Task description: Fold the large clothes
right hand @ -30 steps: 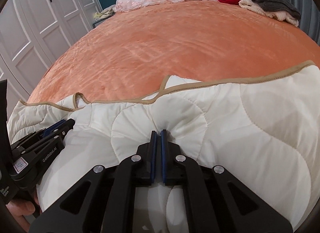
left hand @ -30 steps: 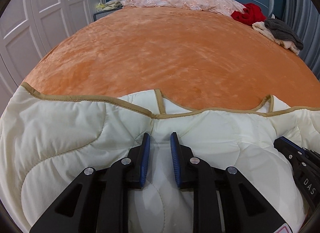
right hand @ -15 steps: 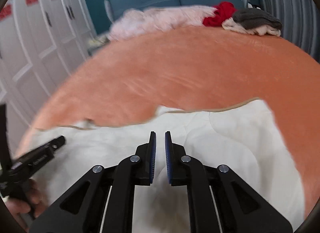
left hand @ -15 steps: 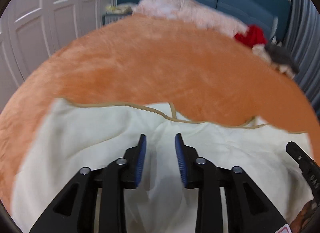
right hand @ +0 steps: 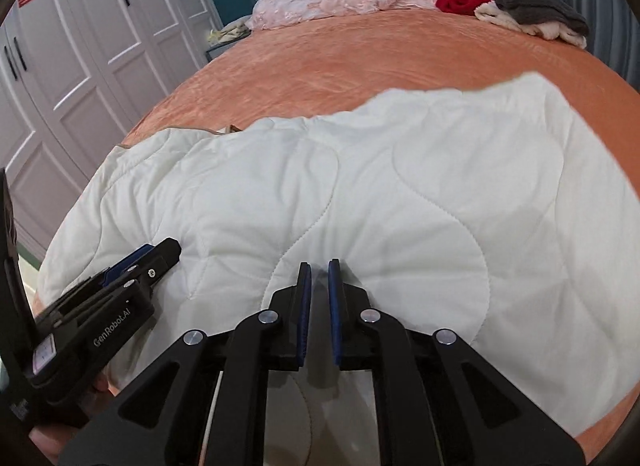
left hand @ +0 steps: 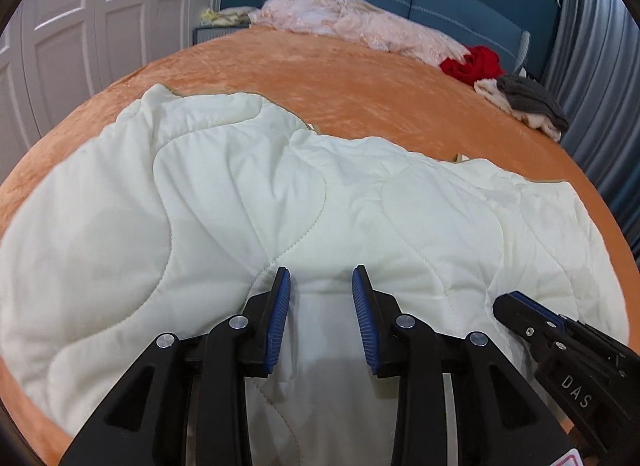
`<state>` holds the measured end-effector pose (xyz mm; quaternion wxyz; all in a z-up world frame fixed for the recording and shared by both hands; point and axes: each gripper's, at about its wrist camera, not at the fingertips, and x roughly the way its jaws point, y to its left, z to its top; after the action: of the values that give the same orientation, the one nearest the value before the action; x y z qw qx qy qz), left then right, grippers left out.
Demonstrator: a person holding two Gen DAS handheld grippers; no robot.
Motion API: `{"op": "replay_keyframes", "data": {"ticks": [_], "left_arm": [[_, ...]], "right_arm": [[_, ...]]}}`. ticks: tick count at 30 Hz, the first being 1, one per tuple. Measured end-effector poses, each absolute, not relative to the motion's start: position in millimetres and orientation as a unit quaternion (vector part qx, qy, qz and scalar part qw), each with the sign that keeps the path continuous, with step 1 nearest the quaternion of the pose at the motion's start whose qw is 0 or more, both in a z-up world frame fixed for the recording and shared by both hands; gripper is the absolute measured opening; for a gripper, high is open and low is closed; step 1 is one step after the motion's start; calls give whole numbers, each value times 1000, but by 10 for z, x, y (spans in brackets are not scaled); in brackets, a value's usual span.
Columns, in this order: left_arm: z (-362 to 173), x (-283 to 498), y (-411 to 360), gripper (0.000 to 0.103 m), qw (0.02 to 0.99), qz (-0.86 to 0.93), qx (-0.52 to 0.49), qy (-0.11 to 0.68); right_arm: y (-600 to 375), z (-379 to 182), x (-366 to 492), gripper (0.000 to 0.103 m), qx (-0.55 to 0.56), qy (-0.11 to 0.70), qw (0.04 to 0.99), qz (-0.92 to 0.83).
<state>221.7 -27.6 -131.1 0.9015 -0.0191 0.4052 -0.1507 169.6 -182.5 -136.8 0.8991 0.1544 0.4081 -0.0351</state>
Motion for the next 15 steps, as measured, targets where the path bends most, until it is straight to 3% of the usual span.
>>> {"op": "replay_keyframes", "data": {"ticks": [15], "left_arm": [[-1434,2155,-330,32,916,-139,-1,377]], "right_arm": [[-1699,-1506,1643,7,131,371,918,-49]]}}
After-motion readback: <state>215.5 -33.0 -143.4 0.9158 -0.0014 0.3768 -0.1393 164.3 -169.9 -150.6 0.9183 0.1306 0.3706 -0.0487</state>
